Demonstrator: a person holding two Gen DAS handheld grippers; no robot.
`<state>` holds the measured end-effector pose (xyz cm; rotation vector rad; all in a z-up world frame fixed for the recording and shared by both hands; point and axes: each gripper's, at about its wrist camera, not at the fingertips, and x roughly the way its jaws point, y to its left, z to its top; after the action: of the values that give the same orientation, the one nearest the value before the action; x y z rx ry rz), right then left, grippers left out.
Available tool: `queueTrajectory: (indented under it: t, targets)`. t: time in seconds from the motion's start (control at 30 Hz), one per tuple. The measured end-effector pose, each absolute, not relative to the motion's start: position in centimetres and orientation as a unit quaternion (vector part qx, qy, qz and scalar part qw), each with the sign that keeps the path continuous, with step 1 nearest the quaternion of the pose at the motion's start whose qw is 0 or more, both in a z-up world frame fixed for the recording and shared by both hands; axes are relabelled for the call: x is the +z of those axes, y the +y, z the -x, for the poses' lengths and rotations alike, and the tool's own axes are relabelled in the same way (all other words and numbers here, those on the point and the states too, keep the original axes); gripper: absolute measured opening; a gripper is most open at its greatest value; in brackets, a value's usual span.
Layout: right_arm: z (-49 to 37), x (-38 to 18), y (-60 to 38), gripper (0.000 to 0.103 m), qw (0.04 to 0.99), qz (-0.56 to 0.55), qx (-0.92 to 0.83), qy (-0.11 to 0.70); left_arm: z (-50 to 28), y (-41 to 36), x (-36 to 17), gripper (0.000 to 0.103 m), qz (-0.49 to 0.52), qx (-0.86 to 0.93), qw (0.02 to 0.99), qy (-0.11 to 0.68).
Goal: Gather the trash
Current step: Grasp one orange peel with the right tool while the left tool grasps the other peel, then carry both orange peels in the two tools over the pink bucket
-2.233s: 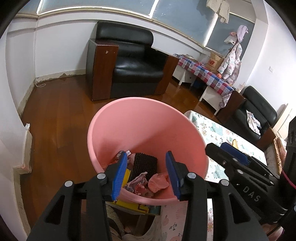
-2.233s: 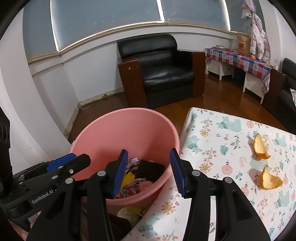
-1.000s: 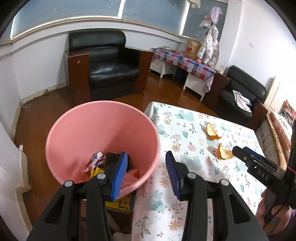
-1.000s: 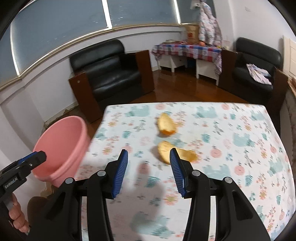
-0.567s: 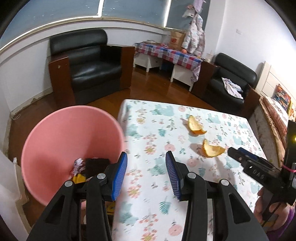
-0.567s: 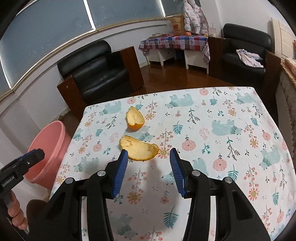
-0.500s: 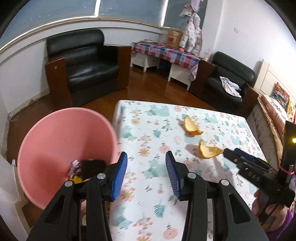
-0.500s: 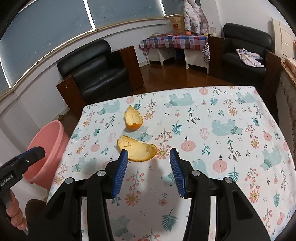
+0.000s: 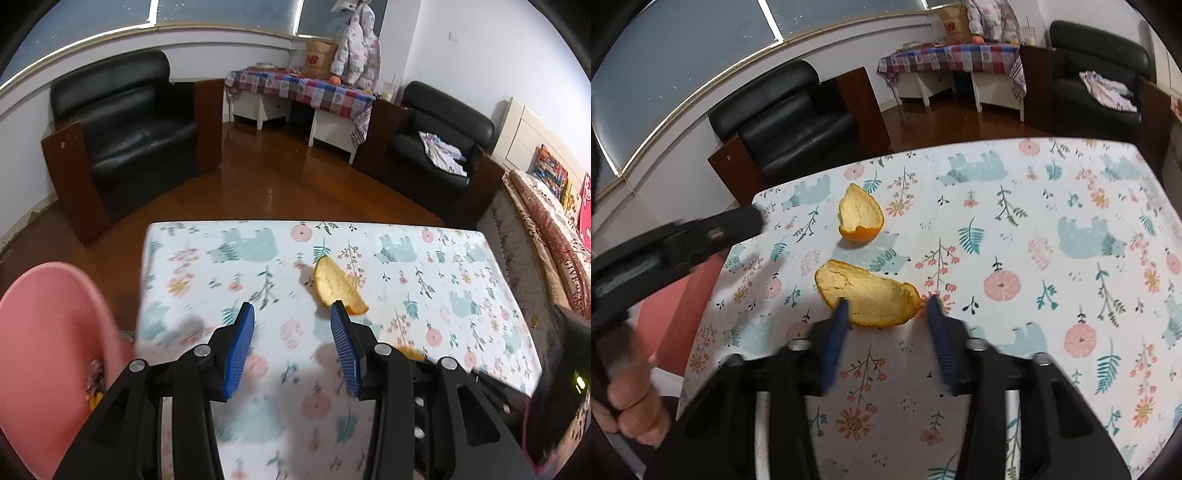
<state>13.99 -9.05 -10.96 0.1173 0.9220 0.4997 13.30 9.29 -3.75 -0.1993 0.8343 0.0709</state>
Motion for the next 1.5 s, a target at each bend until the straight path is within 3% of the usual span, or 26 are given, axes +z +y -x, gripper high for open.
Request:
queueTrajectory:
  t: [0.07, 0.2, 0.53, 0.77, 0.9, 1.5]
  targets:
    - [-14.2, -11.2, -9.1, 0.014, 0.861, -0.062, 0.239, 0.445, -14.9, 8.9, -4.7, 0.042, 0.096, 0.033, 0.904, 0.415]
    - [-14.2, -11.2, -9.6, 0.006, 0.858, -0.076, 0.249, 0.443, -17.1, 8.3, -6.1, 0.042, 0.093, 0.033, 0.899, 0.426]
    - [-12.3, -9.8, -13.3, 0.005, 0.872, -0.087, 0.223, 0.426, -20.4, 6.4, -8.6, 0.042, 0.095, 0.034, 0.891, 0.442]
    - [-11.7, -10.5, -14.8, 0.005, 0.87, -0.091, 0.215, 0.434, -20.5, 4.9, -9.2, 0.014, 0.09, 0.048, 0.894, 0.437]
    - [-11.6, -10.4, -14.7, 0.005, 0.871, -0.09, 0.215, 0.432, -19.4, 4.6, -8.5, 0.006, 0.094, 0.05, 0.898, 0.428]
    - [-7.7, -8.0, -12.8, 0.005, 0.88, -0.063, 0.23, 0.411, -9.0, 6.8, -4.1, 0.005, 0.108, 0.079, 0.908, 0.398]
